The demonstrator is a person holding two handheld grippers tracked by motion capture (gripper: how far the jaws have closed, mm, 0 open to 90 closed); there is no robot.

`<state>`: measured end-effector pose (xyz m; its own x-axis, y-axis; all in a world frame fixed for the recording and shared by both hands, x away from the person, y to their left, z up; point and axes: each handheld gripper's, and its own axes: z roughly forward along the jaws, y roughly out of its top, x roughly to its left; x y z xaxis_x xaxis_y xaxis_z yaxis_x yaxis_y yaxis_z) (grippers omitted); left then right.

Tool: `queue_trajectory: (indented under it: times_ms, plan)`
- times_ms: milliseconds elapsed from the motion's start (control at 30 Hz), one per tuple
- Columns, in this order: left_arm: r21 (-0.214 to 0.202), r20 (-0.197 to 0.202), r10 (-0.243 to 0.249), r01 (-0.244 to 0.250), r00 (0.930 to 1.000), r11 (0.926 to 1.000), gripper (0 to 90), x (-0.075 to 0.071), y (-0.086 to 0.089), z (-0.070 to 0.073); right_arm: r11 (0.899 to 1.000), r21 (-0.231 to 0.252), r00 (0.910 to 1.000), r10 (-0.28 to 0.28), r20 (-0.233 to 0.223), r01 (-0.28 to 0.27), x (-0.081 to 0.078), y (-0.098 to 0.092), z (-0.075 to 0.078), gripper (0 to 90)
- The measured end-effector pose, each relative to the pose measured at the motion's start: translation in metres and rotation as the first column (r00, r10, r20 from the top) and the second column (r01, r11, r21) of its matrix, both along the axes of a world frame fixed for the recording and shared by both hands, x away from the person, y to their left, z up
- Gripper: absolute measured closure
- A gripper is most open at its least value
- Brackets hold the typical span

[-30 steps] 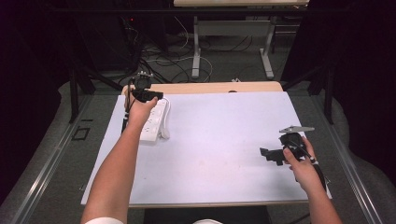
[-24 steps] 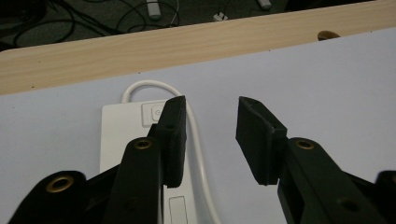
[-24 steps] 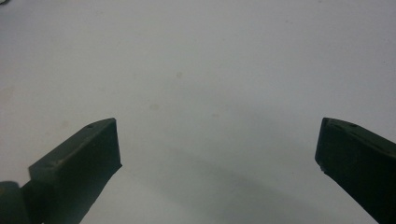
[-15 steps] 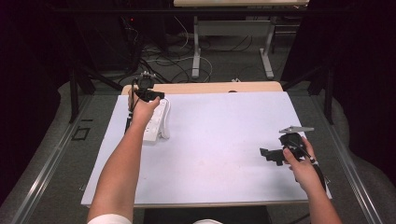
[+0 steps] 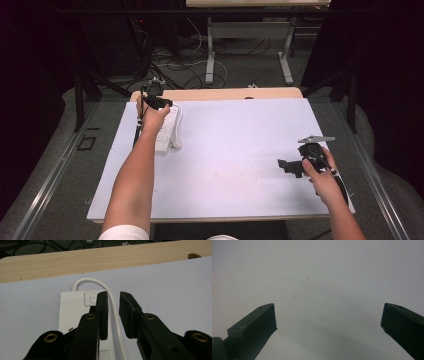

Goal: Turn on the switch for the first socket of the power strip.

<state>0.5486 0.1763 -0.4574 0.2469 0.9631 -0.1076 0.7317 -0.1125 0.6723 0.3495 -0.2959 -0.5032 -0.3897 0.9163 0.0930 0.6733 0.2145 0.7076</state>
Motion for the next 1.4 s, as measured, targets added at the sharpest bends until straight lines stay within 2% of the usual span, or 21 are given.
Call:
queue_trajectory:
  times_ms: [100, 167, 600, 733, 867, 900, 1033, 1100, 1133, 1200, 1333, 1400]
  plan:
    - [0.006, -0.025, 0.011, -0.011, 0.9996, 0.9999, 79.1, 0.002, 0.0, -0.004, 1.0, 0.0, 1.0, 0.004, 0.003, -0.004, 0.0, 0.0, 0.0, 0.0]
    - [0.013, -0.048, -0.002, 0.002, 0.9989, 0.9999, 80.0, 0.004, 0.001, -0.007, 1.0, 0.0, 1.0, 0.001, -0.001, -0.001, 0.0, 0.0, -0.001, 0.0]
    - [0.033, -0.099, 0.009, -0.006, 0.9951, 0.9994, 87.1, 0.011, 0.004, -0.018, 1.0, -0.001, 0.9999, 0.002, -0.012, -0.002, 0.001, 0.001, -0.003, 0.0]
    - [0.024, -0.122, 0.013, -0.01, 0.9924, 0.9997, 90.0, 0.012, 0.005, -0.021, 1.0, -0.006, 0.9999, 0.01, -0.009, -0.01, 0.001, 0.001, -0.004, 0.0]
    - [0.022, -0.133, 0.006, -0.003, 0.9911, 0.9997, 90.0, 0.011, 0.005, -0.026, 1.0, -0.002, 0.9999, 0.006, -0.009, -0.006, 0.002, 0.001, -0.004, 0.0]
    - [0.027, -0.122, 0.011, -0.008, 0.9925, 0.9996, 90.0, 0.011, 0.005, -0.029, 1.0, -0.002, 0.9999, 0.006, -0.01, -0.006, 0.002, 0.001, -0.004, 0.0]
    - [0.04, -0.147, 0.013, -0.007, 0.9891, 0.9992, 90.0, 0.012, 0.007, -0.034, 1.0, -0.006, 0.9999, 0.011, -0.003, -0.011, 0.003, 0.002, -0.004, 0.0]
    - [0.046, -0.149, 0.014, -0.007, 0.9887, 0.9989, 90.0, 0.012, 0.008, -0.036, 1.0, -0.005, 0.9998, 0.01, -0.015, -0.01, 0.002, 0.003, -0.005, 0.0]
    - [0.039, -0.135, 0.022, -0.017, 0.9906, 0.9991, 90.0, 0.013, 0.007, -0.038, 1.0, -0.004, 0.9998, 0.009, -0.017, -0.009, 0.002, 0.003, -0.005, 0.0]
    - [0.045, -0.145, 0.01, -0.004, 0.9894, 0.999, 90.0, 0.013, 0.007, -0.039, 1.0, -0.005, 0.9998, 0.005, -0.017, -0.006, 0.002, 0.003, -0.005, 0.0]
    - [0.044, -0.124, 0.009, -0.004, 0.9922, 0.999, 90.0, 0.012, 0.003, -0.043, 1.0, -0.008, 0.9999, 0.012, -0.006, -0.012, 0.001, 0.002, -0.004, 0.0]
    - [0.048, -0.132, 0.013, -0.007, 0.9912, 0.9988, 90.0, 0.012, 0.002, -0.044, 1.0, -0.006, 0.9999, 0.006, -0.013, -0.006, 0.001, 0.003, -0.004, 0.0]
